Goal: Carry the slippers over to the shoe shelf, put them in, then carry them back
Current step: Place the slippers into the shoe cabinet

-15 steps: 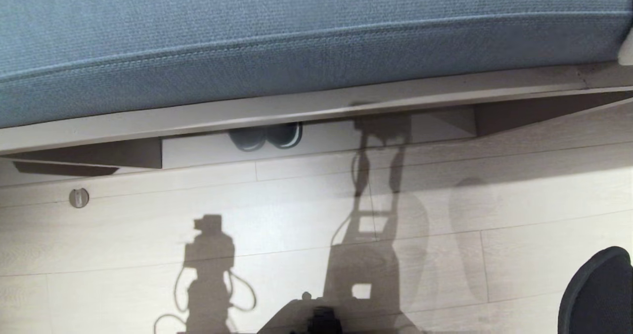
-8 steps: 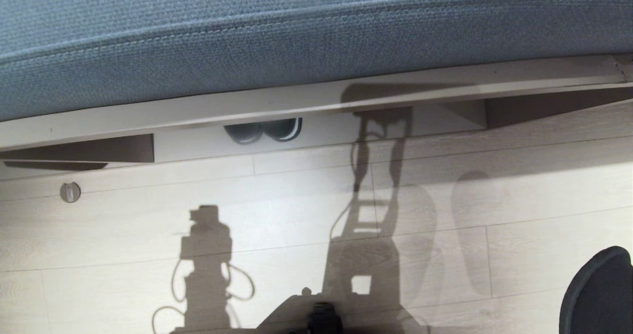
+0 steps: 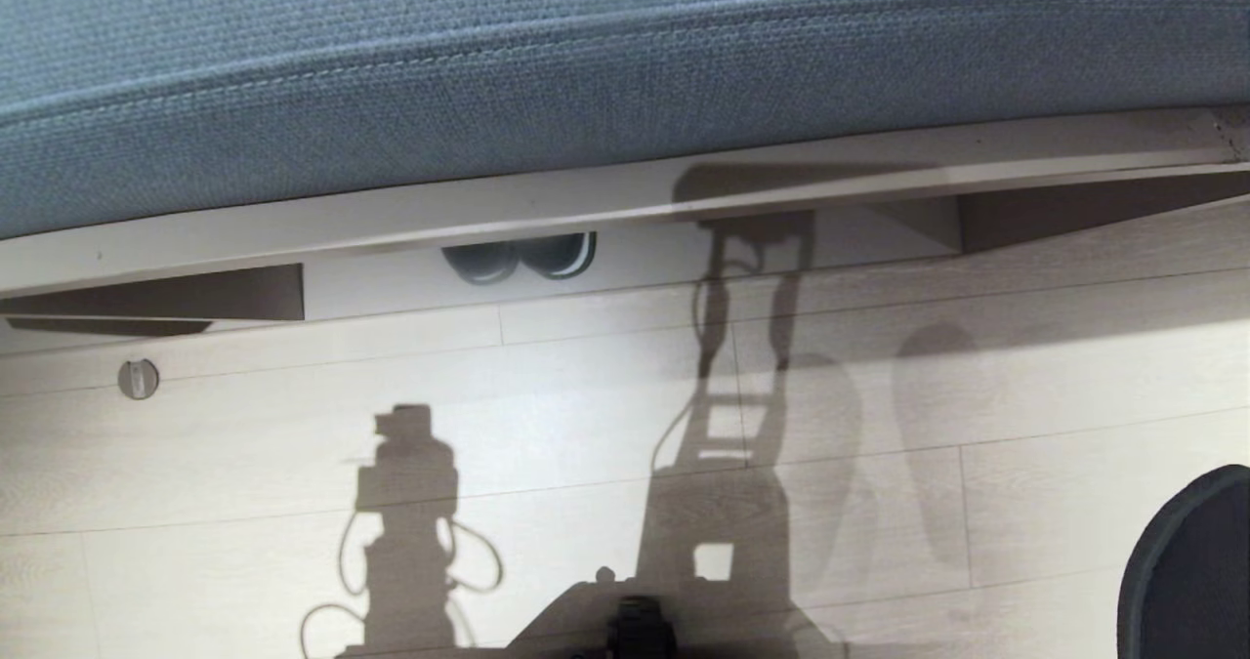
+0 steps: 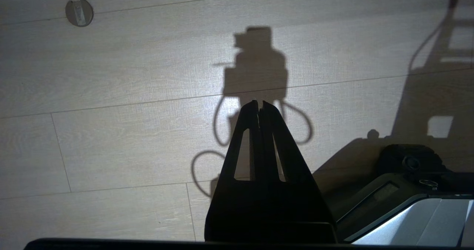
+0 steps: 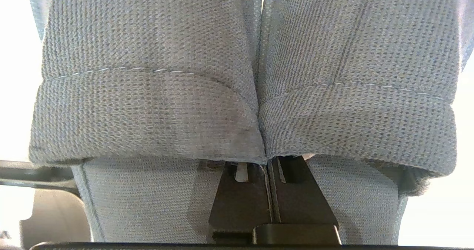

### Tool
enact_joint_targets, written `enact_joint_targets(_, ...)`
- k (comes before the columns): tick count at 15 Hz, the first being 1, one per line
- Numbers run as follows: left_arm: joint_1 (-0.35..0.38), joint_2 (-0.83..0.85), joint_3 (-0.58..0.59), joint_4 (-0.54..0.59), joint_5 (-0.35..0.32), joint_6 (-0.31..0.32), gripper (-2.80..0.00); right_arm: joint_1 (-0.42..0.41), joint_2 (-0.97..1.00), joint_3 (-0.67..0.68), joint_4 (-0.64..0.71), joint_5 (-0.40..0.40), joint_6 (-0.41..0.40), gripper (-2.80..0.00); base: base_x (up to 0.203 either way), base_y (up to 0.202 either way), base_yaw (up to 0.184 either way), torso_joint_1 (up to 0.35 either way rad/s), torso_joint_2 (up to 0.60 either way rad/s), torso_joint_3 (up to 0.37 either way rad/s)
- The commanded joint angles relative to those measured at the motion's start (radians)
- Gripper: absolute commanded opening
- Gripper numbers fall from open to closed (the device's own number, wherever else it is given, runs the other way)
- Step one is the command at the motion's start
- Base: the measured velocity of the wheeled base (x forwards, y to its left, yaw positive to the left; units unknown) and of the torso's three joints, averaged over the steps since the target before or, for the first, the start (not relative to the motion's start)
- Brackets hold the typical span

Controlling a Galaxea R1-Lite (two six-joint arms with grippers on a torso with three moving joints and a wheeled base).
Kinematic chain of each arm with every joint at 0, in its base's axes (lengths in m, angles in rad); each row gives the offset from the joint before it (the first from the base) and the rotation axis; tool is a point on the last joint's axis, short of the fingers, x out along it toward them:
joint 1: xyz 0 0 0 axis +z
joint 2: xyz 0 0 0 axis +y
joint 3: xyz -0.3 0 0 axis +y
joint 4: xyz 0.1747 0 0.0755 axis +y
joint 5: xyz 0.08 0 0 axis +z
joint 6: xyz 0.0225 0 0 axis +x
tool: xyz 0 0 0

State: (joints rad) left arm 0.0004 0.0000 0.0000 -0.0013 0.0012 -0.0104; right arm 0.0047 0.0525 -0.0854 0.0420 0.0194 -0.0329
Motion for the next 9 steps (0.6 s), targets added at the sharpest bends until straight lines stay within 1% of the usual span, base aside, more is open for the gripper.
enact_joint_targets(1, 0.001, 0.0, 0.0, 0.0, 0.0, 0.0, -2.8, 0.001, 0.097, -0.032, -0.009, 0.015, 0.001, -2.8, 0.0, 0.0, 0.0, 0.0, 0.0, 0.0)
enact_joint_targets(6, 0.0, 0.0, 0.0, 0.0, 0.0, 0.0, -2.8, 0.006, 0.418, -0.095, -0.117, 0.121, -0.04, -2.8, 0.0, 0.0, 0.0, 0.0, 0.0, 0.0)
enact_joint_targets(8, 0.001, 0.0, 0.0, 0.0, 0.0, 0.0, -2.8, 0.007, 0.544, -0.118, -0.159, 0.169, -0.087, -2.8, 0.0, 0.0, 0.0, 0.0, 0.0, 0.0)
enact_joint_targets(9, 0.0, 0.0, 0.001, 0.0, 0.0, 0.0, -2.8, 0.008, 0.616, -0.123, -0.174, 0.183, -0.124, -2.8, 0.0, 0.0, 0.0, 0.0, 0.0, 0.0)
